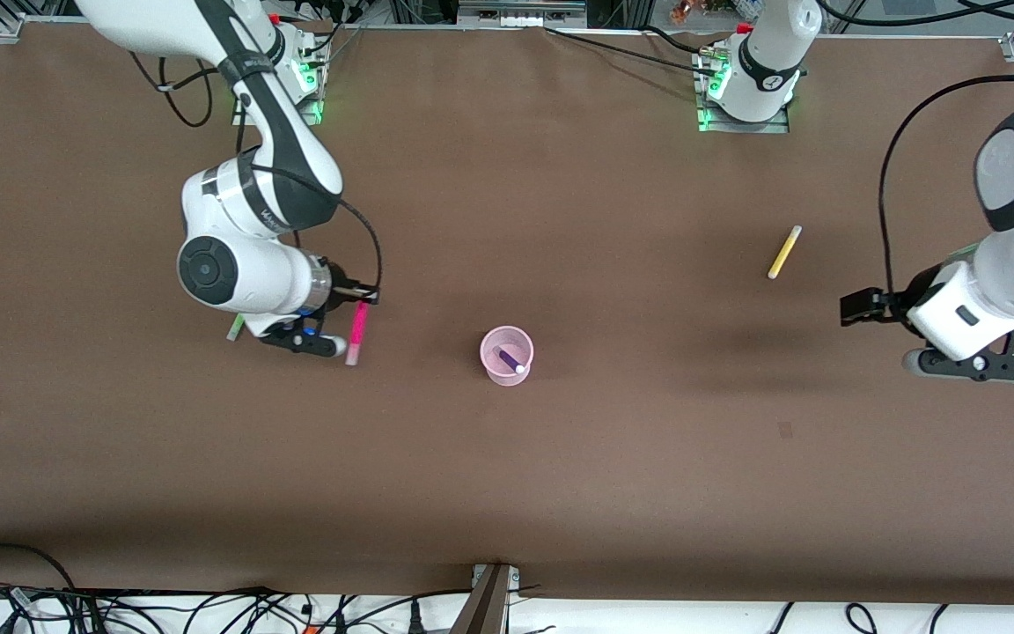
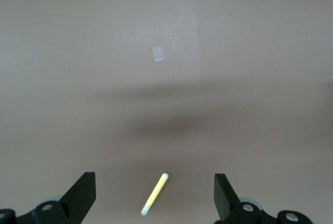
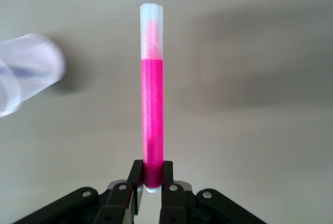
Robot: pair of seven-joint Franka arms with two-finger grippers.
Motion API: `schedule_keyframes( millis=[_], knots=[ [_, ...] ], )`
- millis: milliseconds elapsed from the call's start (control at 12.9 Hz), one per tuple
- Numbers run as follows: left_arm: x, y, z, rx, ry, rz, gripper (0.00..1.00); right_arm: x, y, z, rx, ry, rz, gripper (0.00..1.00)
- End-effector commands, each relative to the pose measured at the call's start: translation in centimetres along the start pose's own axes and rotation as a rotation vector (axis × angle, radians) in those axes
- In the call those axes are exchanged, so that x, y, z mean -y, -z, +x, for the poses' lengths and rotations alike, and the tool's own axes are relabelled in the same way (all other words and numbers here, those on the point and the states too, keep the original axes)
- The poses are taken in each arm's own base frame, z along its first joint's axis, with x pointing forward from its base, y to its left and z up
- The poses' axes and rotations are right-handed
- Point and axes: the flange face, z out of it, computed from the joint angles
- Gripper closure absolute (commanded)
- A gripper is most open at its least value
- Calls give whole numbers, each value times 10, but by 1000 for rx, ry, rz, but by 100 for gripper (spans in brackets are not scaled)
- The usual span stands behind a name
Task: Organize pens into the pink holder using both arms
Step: 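Carry the pink marker over the pink cup with the right gripper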
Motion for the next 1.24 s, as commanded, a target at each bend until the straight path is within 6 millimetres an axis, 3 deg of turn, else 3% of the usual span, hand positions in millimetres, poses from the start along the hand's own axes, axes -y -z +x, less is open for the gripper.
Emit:
schedule_keyframes(
  millis=[0,155,232,541,696,928,1160],
  knots=[
    [4,12,-30,-54,-45,-26,0,44,0,-9,75,3,52,100],
    [2,14,-31,-74,-46,-24,0,88,-7,-24,118,-123,109,100],
    [2,13,-29,-74,-47,-22,0,105,-1,-23,133,-180,156,100],
    [2,12,-27,-79,-47,-23,0,148,7,-23,202,-279,315,100],
    [2,11,-27,-77,-47,-21,0,159,-3,-22,187,-293,358,100],
    [2,9,-26,-77,-47,-23,0,159,-28,-5,213,-340,404,100],
    [2,7,-25,-72,-46,-22,0,150,-39,8,293,-408,443,100]
  ],
)
